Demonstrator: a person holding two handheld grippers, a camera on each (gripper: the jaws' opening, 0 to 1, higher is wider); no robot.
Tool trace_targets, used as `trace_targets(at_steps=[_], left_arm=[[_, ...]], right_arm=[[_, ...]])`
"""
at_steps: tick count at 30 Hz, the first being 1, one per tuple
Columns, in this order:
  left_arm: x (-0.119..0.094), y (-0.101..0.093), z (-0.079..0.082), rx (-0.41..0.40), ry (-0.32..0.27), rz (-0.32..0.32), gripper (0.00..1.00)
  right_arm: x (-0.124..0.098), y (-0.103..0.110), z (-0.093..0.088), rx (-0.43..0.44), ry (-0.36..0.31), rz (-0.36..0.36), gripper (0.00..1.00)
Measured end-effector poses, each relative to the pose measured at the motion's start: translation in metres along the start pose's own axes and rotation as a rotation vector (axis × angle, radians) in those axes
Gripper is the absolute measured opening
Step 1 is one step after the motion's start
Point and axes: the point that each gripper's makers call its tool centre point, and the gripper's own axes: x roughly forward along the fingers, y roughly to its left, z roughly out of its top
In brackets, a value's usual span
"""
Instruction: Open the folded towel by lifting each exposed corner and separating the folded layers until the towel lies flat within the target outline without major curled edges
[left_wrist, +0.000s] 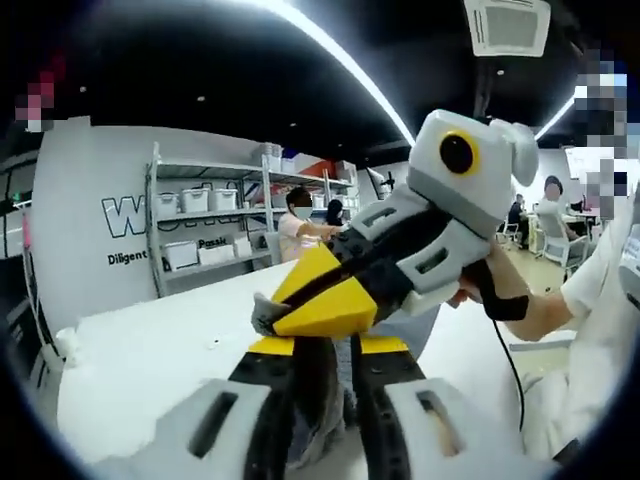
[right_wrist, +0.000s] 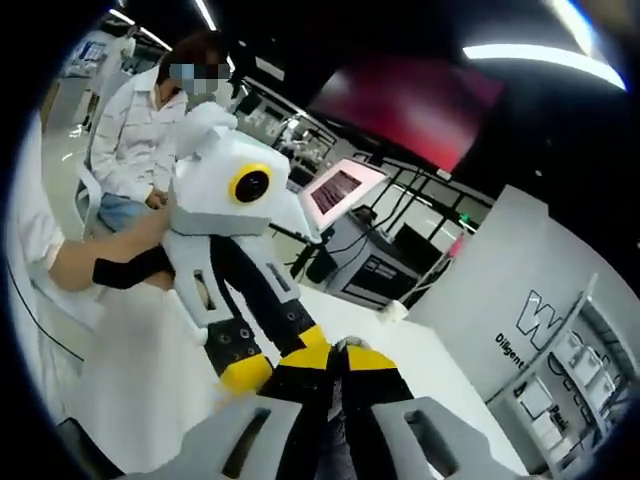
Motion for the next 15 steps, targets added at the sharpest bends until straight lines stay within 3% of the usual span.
trace_targets(at_steps=[5, 8, 9, 11, 15], left_arm=[[0.002, 0.0, 0.009, -0.021, 0.001, -0.05, 0.07], [-0.002, -0.007, 0.007, -0.008, -0.023, -0.061, 0.04], [-0.001, -0.007, 0.005, -0.005, -0.014, -0.067, 0.04], [-0.003, -0.009, 0.001, 0.066, 0.029, -0.08, 0.04], [-0.007, -0.01, 0.005, 0.083, 0.016, -0.091, 0.04]], right_arm=[[-0.005, -0.008, 0.007, 0.01, -0.04, -0.035, 0.0], [-0.008, -0.003, 0.008, 0.051, -0.074, 0.017, 0.0], [-0.008, 0.003, 0.007, 0.065, -0.095, 0.055, 0.0], [-0.012, 0.003, 0.001, 0.136, -0.114, 0.065, 0.0], [-0.03, -0.001, 0.002, 0.236, -0.222, 0.063, 0.15]])
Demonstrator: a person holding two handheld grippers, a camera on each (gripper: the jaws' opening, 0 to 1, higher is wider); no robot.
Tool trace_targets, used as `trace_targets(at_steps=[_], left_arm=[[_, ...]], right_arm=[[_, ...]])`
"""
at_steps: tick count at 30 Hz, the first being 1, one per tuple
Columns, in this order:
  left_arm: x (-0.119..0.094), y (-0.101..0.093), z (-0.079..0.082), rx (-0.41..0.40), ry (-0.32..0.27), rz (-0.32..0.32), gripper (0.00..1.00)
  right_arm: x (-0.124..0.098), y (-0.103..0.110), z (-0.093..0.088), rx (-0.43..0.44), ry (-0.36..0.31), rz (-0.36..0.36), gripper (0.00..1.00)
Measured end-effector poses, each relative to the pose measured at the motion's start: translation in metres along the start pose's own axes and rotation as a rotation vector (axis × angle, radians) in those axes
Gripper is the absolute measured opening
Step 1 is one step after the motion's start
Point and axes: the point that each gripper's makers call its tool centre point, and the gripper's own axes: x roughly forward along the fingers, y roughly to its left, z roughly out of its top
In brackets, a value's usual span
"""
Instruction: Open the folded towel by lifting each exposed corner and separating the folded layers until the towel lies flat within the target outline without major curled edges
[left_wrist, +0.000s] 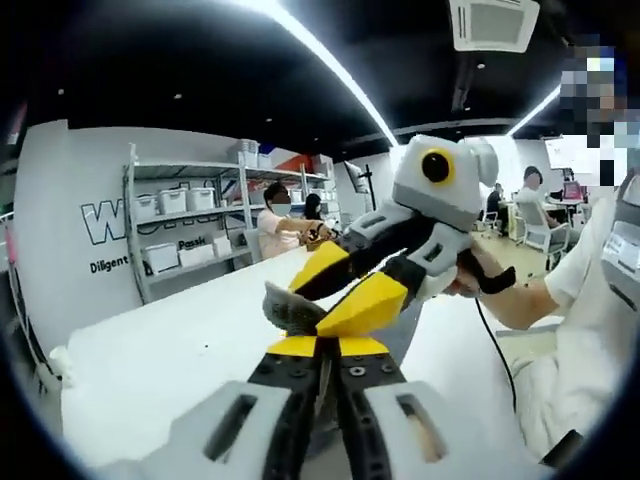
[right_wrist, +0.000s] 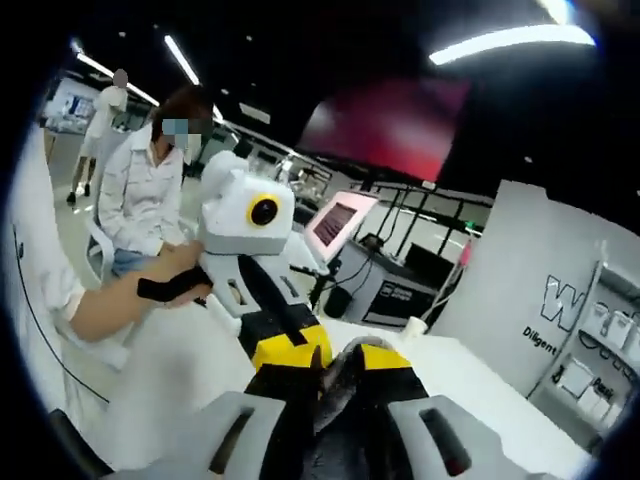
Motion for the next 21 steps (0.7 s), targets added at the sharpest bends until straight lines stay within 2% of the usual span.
trace_targets(at_steps=[1, 3, 6, 7, 9, 11, 12, 16, 18, 19, 21], left_arm=[[-0.001, 0.001, 0.001, 0.005, -0.003, 0.002, 0.04], [0.0, -0.001, 0.002, 0.013, -0.005, -0.017, 0.04], [0.0, -0.002, -0.001, 0.037, 0.016, -0.015, 0.04], [0.001, -0.001, -0.002, 0.041, 0.025, -0.015, 0.04], [-0.001, 0.002, -0.004, 0.081, 0.039, -0.012, 0.04], [-0.002, 0.004, -0.005, 0.081, 0.043, -0.009, 0.04], [-0.004, 0.005, -0.004, 0.079, 0.035, -0.011, 0.04], [-0.008, 0.0, 0.0, 0.053, 0.015, -0.033, 0.04], [-0.01, 0.001, 0.0, 0.054, 0.015, -0.03, 0.04], [-0.011, 0.003, 0.0, 0.056, 0.016, -0.026, 0.04], [-0.013, 0.003, -0.003, 0.06, 0.023, -0.034, 0.04]], right_arm=[[-0.003, 0.001, 0.0, 0.013, -0.015, 0.013, 0.18], [-0.006, 0.005, -0.005, 0.073, -0.025, 0.054, 0.17], [-0.005, 0.002, -0.006, 0.044, -0.049, 0.084, 0.19], [-0.004, 0.002, -0.007, 0.029, -0.047, 0.095, 0.21], [-0.001, 0.004, -0.007, -0.059, -0.052, 0.131, 0.24], [0.002, 0.006, -0.007, -0.145, -0.058, 0.18, 0.24], [0.004, 0.008, -0.011, -0.174, -0.04, 0.221, 0.27], [0.008, -0.003, -0.014, -0.155, -0.016, 0.231, 0.36], [0.007, -0.006, -0.012, -0.144, -0.033, 0.26, 0.37], [0.007, -0.008, -0.01, -0.114, -0.049, 0.283, 0.4], [0.008, -0.021, -0.01, -0.07, -0.06, 0.28, 0.48]])
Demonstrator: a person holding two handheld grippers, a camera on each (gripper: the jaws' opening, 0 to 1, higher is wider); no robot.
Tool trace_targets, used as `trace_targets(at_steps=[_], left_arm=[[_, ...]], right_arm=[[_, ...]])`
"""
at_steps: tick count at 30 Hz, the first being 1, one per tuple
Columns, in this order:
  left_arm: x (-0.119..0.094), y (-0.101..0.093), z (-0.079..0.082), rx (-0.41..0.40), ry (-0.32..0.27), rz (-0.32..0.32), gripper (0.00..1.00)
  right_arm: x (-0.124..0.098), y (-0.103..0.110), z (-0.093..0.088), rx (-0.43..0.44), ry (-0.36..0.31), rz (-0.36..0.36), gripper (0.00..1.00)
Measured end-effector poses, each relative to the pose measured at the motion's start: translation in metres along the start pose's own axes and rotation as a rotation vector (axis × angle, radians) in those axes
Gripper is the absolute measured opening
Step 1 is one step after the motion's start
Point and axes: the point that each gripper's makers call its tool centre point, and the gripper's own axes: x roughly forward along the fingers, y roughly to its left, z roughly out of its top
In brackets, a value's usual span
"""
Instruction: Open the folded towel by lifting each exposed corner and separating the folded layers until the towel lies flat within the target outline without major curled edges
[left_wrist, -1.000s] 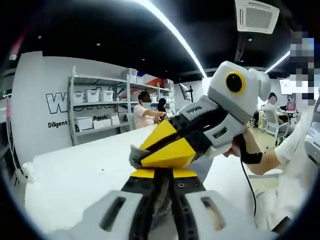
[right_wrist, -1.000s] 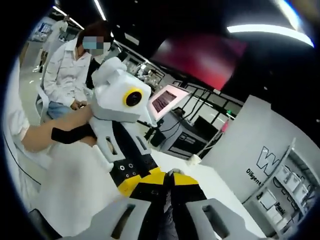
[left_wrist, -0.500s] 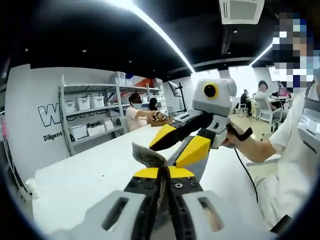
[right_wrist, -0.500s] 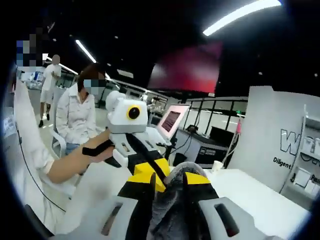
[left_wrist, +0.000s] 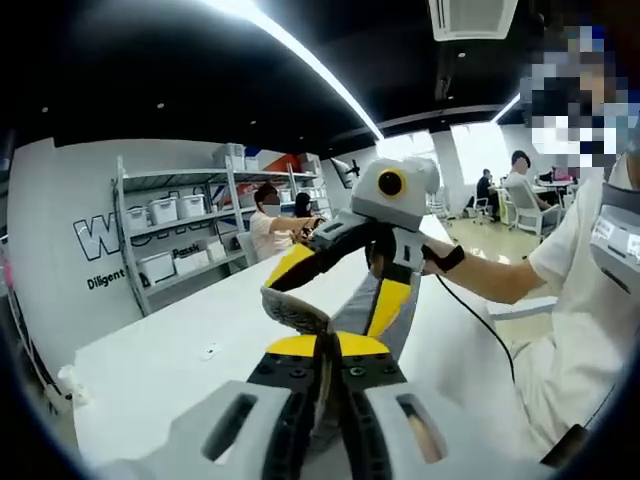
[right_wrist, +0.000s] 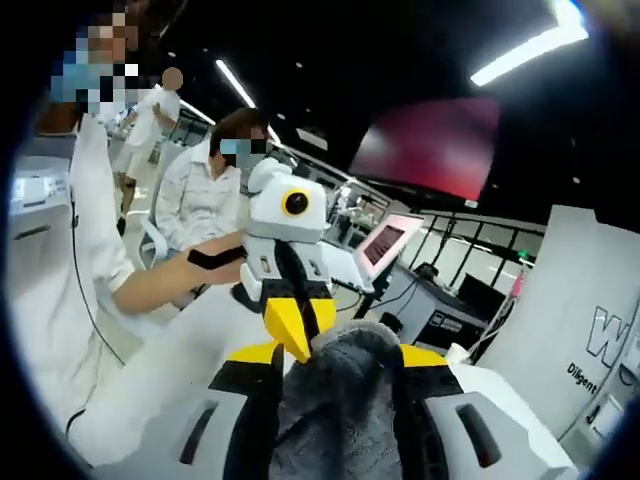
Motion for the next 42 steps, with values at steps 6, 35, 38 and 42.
trace_targets(at_steps=[6, 35, 38, 42], left_arm=[[0.001, -0.006, 0.002, -0.01, -0.022, -0.044, 0.04], [0.004, -0.001, -0.01, -0.145, -0.014, -0.078, 0.12], [0.006, -0.003, -0.007, -0.132, -0.019, -0.077, 0.12], [0.005, -0.003, -0.006, -0.125, -0.023, -0.077, 0.11]], right_arm=[[-0.004, -0.01, -0.016, 0.19, -0.046, 0.135, 0.58], [-0.007, 0.019, -0.026, 0.106, 0.189, 0.128, 0.0], [-0.007, 0.025, -0.027, 0.089, 0.199, 0.136, 0.0], [-0.006, 0.027, -0.03, 0.038, 0.242, 0.122, 0.0]])
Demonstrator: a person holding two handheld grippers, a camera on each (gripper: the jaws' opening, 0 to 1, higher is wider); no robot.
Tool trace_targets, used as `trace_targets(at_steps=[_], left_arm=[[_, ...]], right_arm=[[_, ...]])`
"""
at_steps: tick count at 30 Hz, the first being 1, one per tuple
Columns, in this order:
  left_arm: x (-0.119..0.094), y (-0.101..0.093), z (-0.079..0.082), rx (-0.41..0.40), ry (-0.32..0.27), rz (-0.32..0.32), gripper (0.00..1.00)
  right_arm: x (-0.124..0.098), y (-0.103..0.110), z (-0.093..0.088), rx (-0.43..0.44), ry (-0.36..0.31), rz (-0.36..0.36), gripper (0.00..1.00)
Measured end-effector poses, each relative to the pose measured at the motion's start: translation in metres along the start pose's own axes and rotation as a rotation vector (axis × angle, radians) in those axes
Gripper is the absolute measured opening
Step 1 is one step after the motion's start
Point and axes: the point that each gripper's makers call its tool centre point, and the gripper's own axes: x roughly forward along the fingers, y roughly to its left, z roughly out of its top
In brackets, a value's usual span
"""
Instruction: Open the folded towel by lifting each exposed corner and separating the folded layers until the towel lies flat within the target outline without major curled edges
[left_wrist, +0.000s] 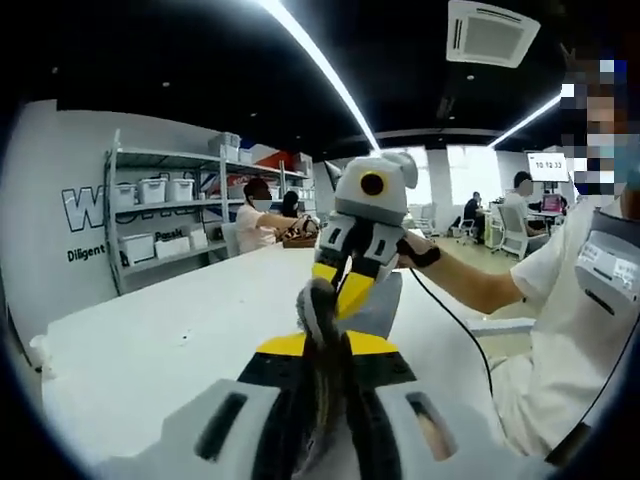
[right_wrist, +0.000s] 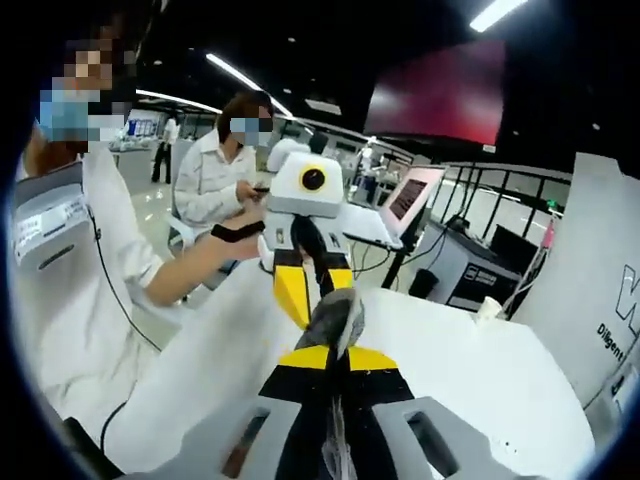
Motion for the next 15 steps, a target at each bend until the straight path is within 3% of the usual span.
trace_targets(at_steps=[4, 9, 15], left_arm=[[-0.0026, -0.0003, 0.0023, 0.011, -0.009, 0.001, 0.07], [-0.0034, -0.0015, 0.0059, 0.019, -0.02, -0.002, 0.08], [-0.0069, -0.0035, 0.0097, 0.046, -0.025, 0.011, 0.1]], right_arm=[[0.0045, 0.0, 0.0008, -0.118, 0.032, -0.037, 0.0], [0.0081, 0.0017, -0.0001, -0.157, 0.097, -0.065, 0.0], [0.0044, 0.0, 0.0026, -0.235, 0.126, -0.11, 0.0]])
